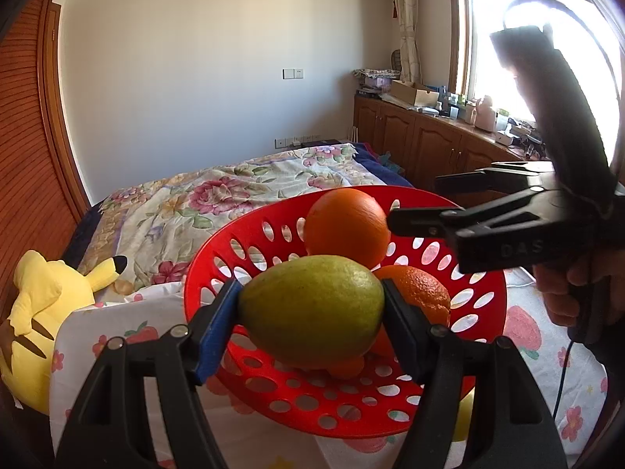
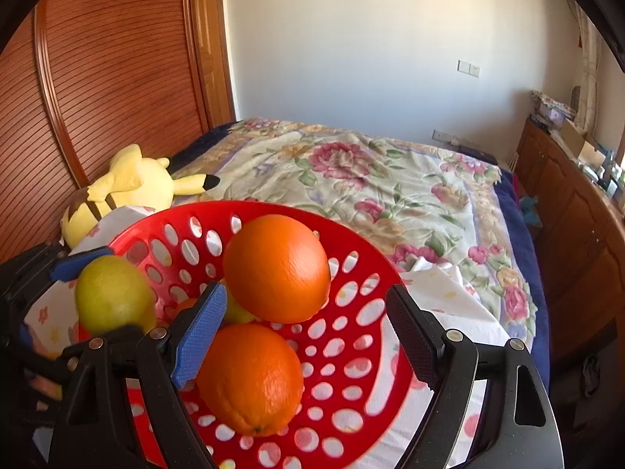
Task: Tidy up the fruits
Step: 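Lower the pear into the basket and open the left tool, then withdraw both tools from the basket toward the fruit on the cloth, then grasp a tangerine with the right tool while the left tool grasps a yellow pear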
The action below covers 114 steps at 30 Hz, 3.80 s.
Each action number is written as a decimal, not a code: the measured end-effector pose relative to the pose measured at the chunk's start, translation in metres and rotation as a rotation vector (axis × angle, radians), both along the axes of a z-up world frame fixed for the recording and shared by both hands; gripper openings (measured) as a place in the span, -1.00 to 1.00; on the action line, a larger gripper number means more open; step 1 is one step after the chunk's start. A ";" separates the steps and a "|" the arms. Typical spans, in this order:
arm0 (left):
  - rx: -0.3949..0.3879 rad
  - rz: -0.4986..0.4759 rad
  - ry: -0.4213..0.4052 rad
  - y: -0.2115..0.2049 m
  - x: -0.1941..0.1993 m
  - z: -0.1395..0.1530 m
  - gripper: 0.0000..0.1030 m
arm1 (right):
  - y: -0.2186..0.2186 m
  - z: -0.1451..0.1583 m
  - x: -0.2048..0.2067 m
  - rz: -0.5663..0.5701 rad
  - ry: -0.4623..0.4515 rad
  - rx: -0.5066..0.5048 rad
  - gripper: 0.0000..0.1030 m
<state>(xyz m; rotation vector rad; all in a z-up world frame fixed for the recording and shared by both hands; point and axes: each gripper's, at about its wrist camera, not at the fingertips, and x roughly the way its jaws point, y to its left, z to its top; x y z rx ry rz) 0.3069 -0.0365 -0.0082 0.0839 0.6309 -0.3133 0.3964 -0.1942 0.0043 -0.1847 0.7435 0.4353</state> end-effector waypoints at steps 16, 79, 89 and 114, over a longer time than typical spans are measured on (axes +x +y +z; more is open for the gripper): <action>0.059 0.016 0.064 -0.020 0.015 -0.013 0.38 | -0.017 -0.003 -0.032 -0.014 -0.035 0.044 0.66; -0.016 0.153 0.101 0.096 -0.144 -0.073 0.41 | -0.018 -0.081 -0.212 -0.105 0.032 0.125 0.42; -0.004 0.151 0.105 0.094 -0.143 -0.074 0.42 | -0.025 -0.085 -0.214 -0.127 0.044 0.134 0.28; -0.004 0.150 0.111 0.094 -0.142 -0.077 0.42 | -0.027 -0.090 -0.213 -0.116 0.093 0.120 -0.12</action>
